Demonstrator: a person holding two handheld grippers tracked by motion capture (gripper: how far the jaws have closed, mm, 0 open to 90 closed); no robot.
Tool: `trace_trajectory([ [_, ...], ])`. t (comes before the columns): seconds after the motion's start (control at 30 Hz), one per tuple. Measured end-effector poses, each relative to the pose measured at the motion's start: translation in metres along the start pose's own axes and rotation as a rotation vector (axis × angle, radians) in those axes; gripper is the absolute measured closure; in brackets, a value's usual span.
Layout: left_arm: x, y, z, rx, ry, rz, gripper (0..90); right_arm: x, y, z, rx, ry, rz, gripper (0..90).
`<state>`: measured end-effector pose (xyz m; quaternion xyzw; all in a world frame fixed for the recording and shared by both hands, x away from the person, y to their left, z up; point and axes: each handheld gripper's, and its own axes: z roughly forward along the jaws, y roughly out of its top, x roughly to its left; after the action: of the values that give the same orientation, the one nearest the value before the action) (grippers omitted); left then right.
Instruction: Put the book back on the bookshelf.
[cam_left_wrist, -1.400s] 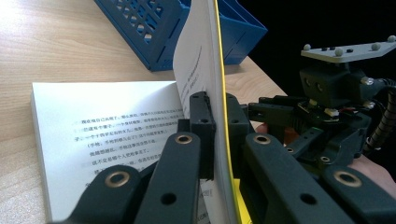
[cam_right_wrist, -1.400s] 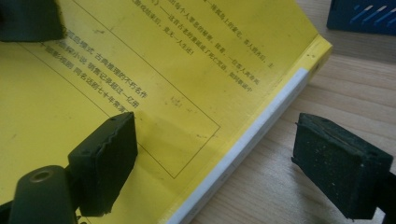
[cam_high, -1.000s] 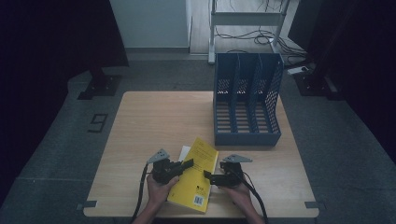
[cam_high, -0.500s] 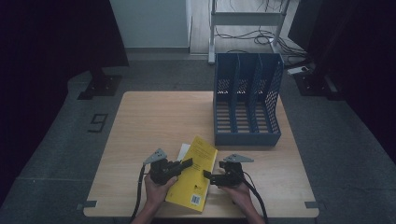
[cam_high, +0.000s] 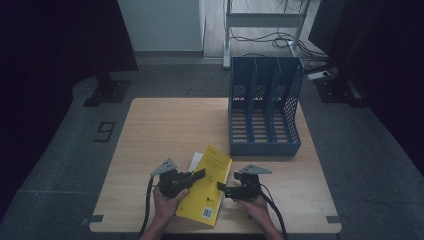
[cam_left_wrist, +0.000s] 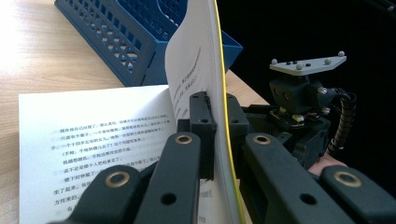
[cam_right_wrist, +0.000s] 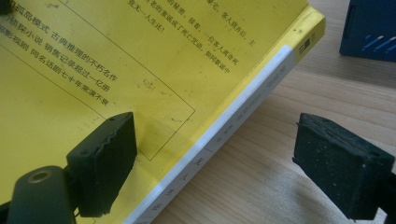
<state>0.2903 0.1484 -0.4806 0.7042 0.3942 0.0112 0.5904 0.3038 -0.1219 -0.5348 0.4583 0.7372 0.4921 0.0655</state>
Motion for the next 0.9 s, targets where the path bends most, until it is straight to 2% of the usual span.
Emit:
trace_trajectory([
  [0.37, -0.001, 0.0, 0.0, 0.002, -0.009, 0.001, 86.8, 0.003, 0.002, 0.004, -0.004, 0.041, 0.009, 13.3],
  [0.63, -0.002, 0.0, 0.001, 0.003, -0.009, 0.002, 86.8, 0.003, 0.002, 0.008, -0.003, 0.099, 0.051, 13.5],
  [0.9, -0.001, 0.0, 0.001, 0.006, -0.007, 0.0, 86.8, 0.002, 0.002, 0.011, 0.009, 0.12, 0.071, 12.6],
])
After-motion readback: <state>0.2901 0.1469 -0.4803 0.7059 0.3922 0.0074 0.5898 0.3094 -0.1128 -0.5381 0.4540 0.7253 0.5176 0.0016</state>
